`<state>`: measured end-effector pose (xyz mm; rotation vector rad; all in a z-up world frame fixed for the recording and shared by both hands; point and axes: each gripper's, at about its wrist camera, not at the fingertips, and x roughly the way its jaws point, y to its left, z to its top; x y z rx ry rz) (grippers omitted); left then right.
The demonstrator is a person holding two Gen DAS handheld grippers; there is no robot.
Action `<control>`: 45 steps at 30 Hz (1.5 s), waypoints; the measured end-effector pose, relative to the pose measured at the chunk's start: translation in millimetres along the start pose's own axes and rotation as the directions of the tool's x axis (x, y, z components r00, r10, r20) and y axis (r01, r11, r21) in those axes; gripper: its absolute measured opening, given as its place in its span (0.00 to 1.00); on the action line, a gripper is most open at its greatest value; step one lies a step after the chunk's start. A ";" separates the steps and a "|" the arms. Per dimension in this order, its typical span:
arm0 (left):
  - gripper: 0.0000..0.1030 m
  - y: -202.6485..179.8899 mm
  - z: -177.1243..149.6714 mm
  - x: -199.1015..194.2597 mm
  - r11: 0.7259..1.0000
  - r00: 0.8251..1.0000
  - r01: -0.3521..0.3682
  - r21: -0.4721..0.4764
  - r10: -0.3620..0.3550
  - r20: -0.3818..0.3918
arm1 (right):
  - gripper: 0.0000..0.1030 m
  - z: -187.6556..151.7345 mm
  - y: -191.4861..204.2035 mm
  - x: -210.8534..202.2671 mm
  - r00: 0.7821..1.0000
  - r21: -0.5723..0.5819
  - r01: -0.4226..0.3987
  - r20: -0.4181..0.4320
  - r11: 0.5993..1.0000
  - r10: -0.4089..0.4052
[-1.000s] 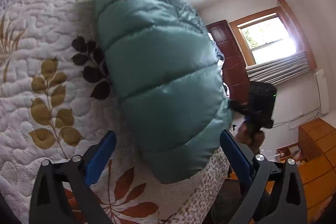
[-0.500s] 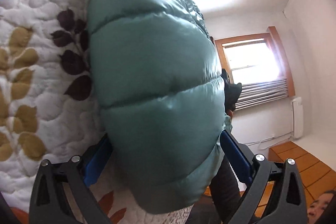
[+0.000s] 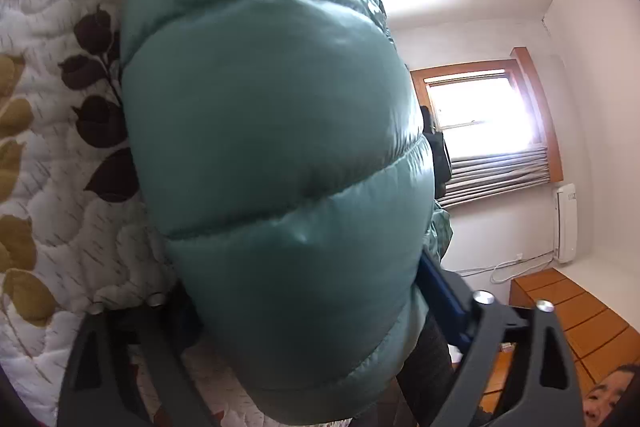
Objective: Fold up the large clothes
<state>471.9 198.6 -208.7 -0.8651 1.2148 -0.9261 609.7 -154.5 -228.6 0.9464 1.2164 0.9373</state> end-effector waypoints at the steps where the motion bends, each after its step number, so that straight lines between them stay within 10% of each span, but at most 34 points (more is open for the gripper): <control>1: 0.70 -1.7 1.6 -4.1 1.000 1.000 -0.007 0.002 0.007 -0.003 | 0.48 -3.5 3.8 -2.1 1.000 -0.006 -0.005 0.009 1.000 0.005; 10: 0.56 -33.0 -15.4 -65.6 0.998 0.999 -0.031 0.053 0.033 -0.038 | 0.45 -47.7 51.4 11.8 1.000 -0.098 -0.015 0.021 0.995 0.017; 23: 0.56 13.4 -143.9 -184.8 0.997 0.998 -0.064 0.047 0.065 -0.019 | 0.44 -176.9 83.1 113.7 0.992 -0.169 -0.020 -0.125 0.985 -0.002; 28: 0.80 44.7 -163.5 -186.8 0.996 0.996 -0.089 -0.001 0.089 0.024 | 0.62 -190.7 52.6 123.4 0.990 -0.129 0.043 -0.125 0.991 -0.059; 30: 0.82 37.0 -169.8 -206.2 0.988 0.985 -0.151 -0.003 0.151 0.079 | 0.67 -194.1 62.4 107.4 0.990 -0.149 0.092 -0.092 0.985 -0.106; 34: 0.84 -15.2 -187.9 -274.5 0.951 0.903 -0.305 0.053 0.272 0.332 | 0.59 -212.2 120.0 45.6 0.953 -0.323 0.301 0.147 0.897 -0.266; 37: 0.84 -68.0 -200.0 -264.2 0.951 0.936 -0.211 0.226 0.130 0.327 | 0.46 -234.7 174.7 25.6 0.922 -0.484 0.379 0.268 0.789 -0.278; 40: 0.83 -84.2 -195.5 -216.5 0.953 0.986 -0.042 0.299 -0.008 0.165 | 0.38 -241.4 200.6 56.6 0.911 -0.552 0.413 0.249 0.724 -0.329; 45: 0.64 -33.7 -182.3 -159.0 0.976 0.995 -0.094 0.195 0.085 0.058 | 0.31 -230.2 158.4 115.2 0.828 -0.472 0.551 0.203 0.688 -0.523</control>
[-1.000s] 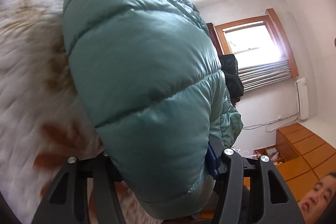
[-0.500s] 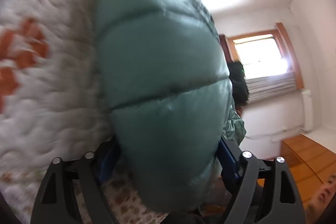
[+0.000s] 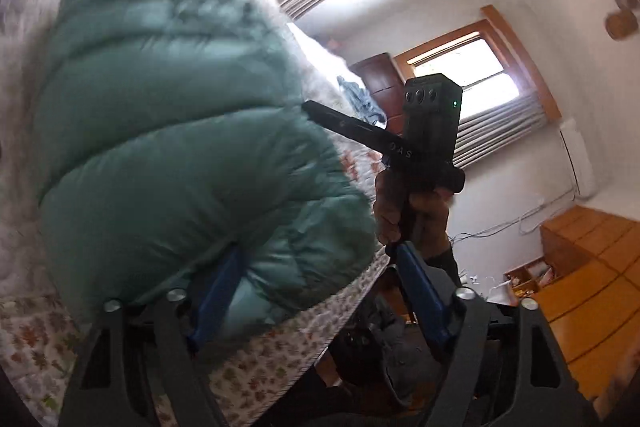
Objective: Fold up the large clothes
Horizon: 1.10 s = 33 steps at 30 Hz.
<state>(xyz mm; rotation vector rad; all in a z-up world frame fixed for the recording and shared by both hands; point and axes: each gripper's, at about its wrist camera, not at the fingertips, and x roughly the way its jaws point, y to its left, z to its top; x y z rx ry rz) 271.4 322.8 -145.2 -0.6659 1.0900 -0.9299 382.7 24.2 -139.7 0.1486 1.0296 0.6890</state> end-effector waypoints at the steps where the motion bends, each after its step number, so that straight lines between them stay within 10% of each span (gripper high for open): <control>1: 0.52 13.3 -0.4 2.5 1.000 1.000 0.000 -0.030 0.000 0.005 | 0.31 -6.7 -9.5 11.6 1.000 0.028 -0.009 -0.023 1.000 0.010; 5: 0.49 28.3 0.5 -4.1 0.997 1.000 0.023 -0.068 -0.024 -0.007 | 0.32 -14.1 -23.1 22.4 0.998 0.075 -0.029 -0.048 0.997 0.033; 7: 0.63 10.5 12.8 -8.4 0.999 1.000 0.020 -0.045 -0.020 -0.004 | 0.32 -10.9 -19.5 15.6 0.999 0.053 0.004 -0.051 0.999 -0.001; 13: 0.75 -32.5 75.5 -61.8 0.998 0.985 -0.023 0.065 0.012 0.171 | 0.34 -13.6 58.2 -61.8 0.997 -0.134 0.001 0.082 0.991 0.010; 20: 0.73 20.4 117.8 -17.9 0.983 0.983 -0.182 0.001 0.182 0.038 | 0.32 -51.6 80.6 -30.1 0.998 -0.232 0.041 -0.041 0.972 -0.052; 33: 0.65 51.8 108.7 2.4 0.971 0.971 -0.238 -0.036 0.239 0.005 | 0.32 -70.0 57.2 3.0 0.997 -0.156 0.016 -0.072 0.988 -0.028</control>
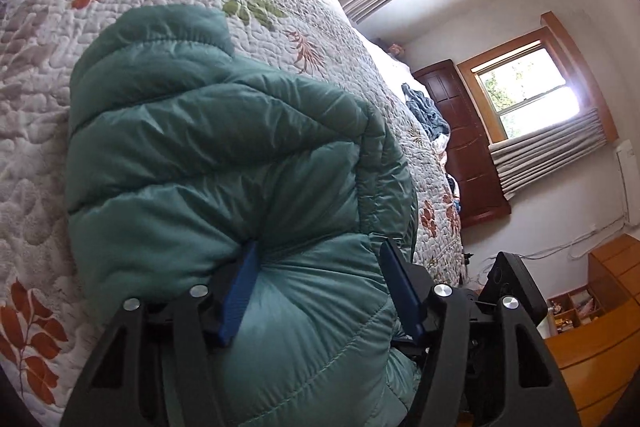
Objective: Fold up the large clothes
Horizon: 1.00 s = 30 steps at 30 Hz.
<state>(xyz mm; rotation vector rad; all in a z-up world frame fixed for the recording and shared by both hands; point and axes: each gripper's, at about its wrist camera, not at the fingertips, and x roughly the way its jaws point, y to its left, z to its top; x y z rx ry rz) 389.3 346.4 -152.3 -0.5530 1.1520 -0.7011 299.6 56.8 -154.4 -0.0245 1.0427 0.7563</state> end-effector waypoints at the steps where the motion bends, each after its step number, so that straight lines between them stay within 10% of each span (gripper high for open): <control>1: 0.74 -7.7 2.3 -4.1 1.000 1.000 -0.019 0.012 0.019 0.021 | 0.34 -1.1 1.6 -4.4 1.000 0.008 0.000 0.011 1.000 0.000; 6: 0.97 -72.1 -49.7 -68.5 0.963 0.956 -0.231 0.138 0.198 0.217 | 0.92 -17.7 20.8 -55.2 0.987 0.070 0.099 0.123 0.993 -0.107; 9: 0.96 -106.1 -111.9 -99.5 0.880 0.853 -0.438 0.182 0.343 0.394 | 0.96 -34.0 50.8 -85.3 0.949 0.065 0.250 0.184 0.966 -0.258; 11: 0.96 -119.0 -151.5 -107.7 0.829 0.783 -0.533 0.169 0.408 0.470 | 0.97 -46.1 73.6 -97.9 0.886 0.076 0.402 0.219 0.912 -0.409; 15: 0.96 -126.6 -212.4 -117.6 0.776 0.719 -0.623 0.100 0.517 0.465 | 0.97 -73.6 109.2 -112.2 0.789 0.112 0.557 0.235 0.823 -0.567; 20: 0.96 -135.3 -265.3 -136.9 0.764 0.682 -0.645 0.027 0.560 0.471 | 0.97 -103.9 134.8 -130.8 0.782 0.108 0.562 0.252 0.820 -0.569; 26: 0.96 -158.1 -306.3 -144.9 0.762 0.695 -0.646 0.048 0.560 0.451 | 0.97 -124.5 158.3 -145.9 0.776 0.133 0.561 0.259 0.817 -0.575; 30: 0.96 -178.1 -325.5 -148.6 0.733 0.669 -0.677 0.070 0.573 0.473 | 0.97 -137.6 174.3 -158.1 0.789 0.154 0.531 0.270 0.833 -0.553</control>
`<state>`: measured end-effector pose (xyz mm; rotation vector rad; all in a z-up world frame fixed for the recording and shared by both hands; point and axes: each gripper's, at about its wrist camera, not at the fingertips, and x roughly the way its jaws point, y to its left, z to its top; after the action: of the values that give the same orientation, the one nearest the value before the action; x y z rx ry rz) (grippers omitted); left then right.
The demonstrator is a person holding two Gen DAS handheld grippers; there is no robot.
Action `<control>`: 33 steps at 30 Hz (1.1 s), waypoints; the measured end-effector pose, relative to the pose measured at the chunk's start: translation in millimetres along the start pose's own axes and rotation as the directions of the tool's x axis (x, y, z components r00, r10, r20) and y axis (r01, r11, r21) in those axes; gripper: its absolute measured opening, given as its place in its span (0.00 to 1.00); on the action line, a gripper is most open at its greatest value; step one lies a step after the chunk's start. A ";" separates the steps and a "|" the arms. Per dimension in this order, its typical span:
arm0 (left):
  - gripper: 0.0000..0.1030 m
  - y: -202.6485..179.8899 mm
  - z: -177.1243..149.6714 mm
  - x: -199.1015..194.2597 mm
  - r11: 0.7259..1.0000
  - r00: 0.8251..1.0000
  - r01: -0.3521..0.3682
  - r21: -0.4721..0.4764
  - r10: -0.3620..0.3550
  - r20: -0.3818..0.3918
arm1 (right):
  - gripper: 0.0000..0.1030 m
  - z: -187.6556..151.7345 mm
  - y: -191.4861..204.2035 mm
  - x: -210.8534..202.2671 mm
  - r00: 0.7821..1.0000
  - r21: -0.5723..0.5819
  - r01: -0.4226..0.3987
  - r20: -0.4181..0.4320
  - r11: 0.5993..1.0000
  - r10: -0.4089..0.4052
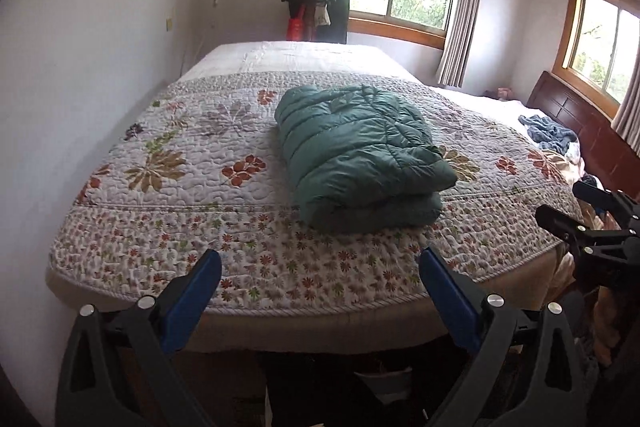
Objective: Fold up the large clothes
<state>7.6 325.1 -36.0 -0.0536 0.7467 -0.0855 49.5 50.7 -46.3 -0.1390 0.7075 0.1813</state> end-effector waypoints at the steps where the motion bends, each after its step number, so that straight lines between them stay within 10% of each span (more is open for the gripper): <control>1: 0.96 -1.4 -0.7 -5.5 1.000 1.000 -0.003 -0.001 0.003 0.003 | 0.97 -1.5 1.3 -5.7 1.000 0.001 -0.001 0.007 1.000 0.001; 33: 0.96 -12.5 -10.9 -39.6 0.999 0.998 -0.038 0.009 0.037 0.046 | 0.97 -14.4 14.0 -55.0 0.997 0.014 0.004 0.079 1.000 -0.006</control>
<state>-29.5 316.3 -16.3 -0.0325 0.7014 -0.0520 -3.5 55.2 -22.0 -0.1201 0.6299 0.1763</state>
